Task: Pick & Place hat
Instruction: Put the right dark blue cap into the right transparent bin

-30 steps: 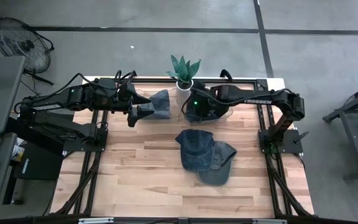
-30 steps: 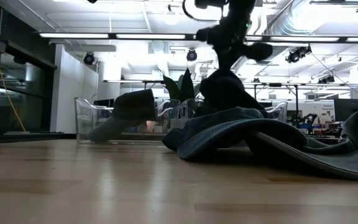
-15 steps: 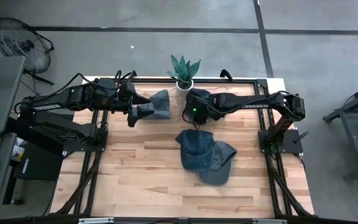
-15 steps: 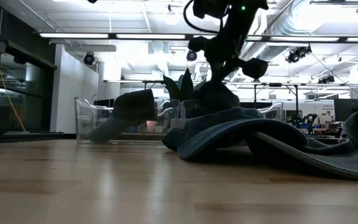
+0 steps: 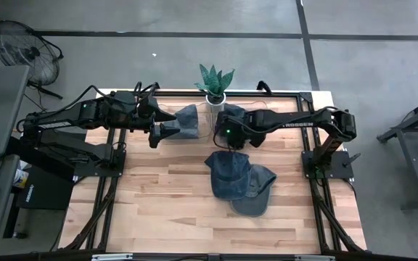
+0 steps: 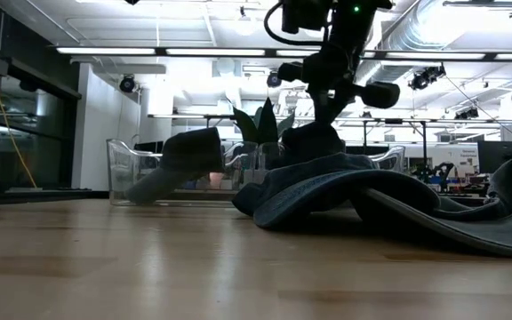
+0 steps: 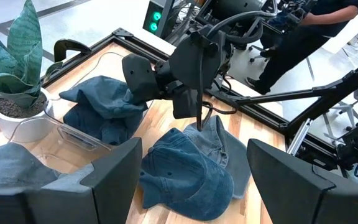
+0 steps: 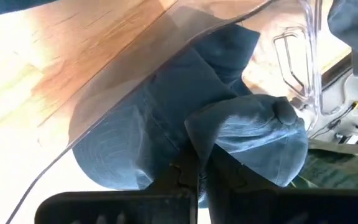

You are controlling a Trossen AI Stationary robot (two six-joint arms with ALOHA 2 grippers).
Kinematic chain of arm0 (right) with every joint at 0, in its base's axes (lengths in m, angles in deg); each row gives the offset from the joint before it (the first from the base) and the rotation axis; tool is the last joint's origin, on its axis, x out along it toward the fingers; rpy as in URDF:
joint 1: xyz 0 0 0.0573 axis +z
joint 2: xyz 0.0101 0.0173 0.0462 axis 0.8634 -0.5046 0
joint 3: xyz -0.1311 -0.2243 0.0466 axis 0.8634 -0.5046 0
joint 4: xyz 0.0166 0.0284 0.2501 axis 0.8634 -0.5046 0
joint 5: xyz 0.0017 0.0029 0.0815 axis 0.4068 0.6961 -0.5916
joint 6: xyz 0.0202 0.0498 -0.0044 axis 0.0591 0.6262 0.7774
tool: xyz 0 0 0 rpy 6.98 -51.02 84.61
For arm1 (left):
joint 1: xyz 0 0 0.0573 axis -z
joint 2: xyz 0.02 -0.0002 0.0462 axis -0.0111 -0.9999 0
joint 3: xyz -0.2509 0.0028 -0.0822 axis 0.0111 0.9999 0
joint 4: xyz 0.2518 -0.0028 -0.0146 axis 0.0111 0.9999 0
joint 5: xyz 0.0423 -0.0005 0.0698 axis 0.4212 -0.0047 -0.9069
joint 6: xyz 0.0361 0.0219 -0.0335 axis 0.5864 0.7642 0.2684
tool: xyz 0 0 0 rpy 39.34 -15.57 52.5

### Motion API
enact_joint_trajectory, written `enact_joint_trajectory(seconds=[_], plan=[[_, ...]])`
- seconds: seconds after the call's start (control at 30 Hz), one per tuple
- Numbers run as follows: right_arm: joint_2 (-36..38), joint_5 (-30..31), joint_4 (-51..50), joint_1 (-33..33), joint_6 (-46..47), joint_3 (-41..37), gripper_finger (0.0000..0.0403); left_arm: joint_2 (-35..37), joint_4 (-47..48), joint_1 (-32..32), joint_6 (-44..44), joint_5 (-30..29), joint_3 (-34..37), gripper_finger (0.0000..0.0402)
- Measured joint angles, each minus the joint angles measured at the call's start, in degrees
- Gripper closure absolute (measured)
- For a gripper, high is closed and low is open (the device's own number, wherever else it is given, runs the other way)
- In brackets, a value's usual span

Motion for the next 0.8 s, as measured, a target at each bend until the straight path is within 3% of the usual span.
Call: enact_joint_trajectory(seconds=[0.37, 0.8], plan=[[0.02, -0.75, -0.02, 0.0, 6.8, 0.0, 0.0383, 0.0, 0.0, -0.01, -0.05, -0.11, 0.0, 0.0113], [0.02, -1.4, 1.28, 0.0, 31.12, 0.0, 0.0325, 0.0, 0.0, 0.0, -0.33, -0.1, 0.0, 0.0113]])
